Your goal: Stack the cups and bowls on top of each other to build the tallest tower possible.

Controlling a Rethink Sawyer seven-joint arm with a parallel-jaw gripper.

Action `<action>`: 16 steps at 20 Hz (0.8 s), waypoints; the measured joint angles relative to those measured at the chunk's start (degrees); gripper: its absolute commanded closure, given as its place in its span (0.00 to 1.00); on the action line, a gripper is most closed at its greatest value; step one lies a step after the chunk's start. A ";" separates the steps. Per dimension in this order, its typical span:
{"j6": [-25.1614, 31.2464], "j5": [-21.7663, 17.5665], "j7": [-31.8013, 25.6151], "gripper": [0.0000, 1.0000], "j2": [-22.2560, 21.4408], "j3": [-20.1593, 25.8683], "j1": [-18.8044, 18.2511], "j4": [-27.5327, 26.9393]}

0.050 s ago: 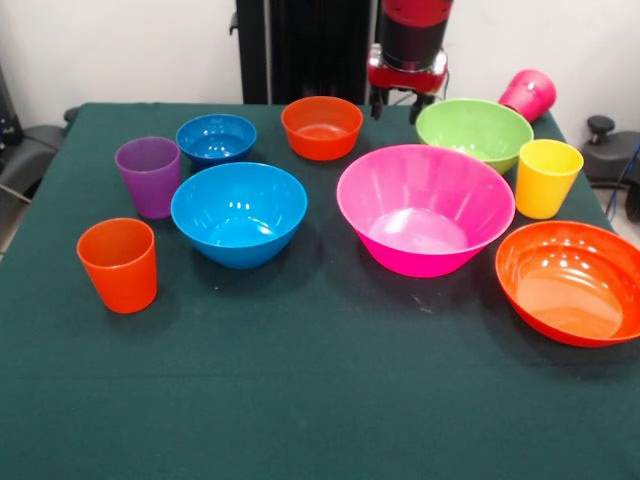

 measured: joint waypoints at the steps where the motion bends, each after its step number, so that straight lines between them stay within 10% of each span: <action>1: 0.20 0.00 0.00 0.00 -0.52 0.00 0.13 0.00; 16: 5.47 -0.04 0.00 0.00 -7.83 0.05 0.75 0.05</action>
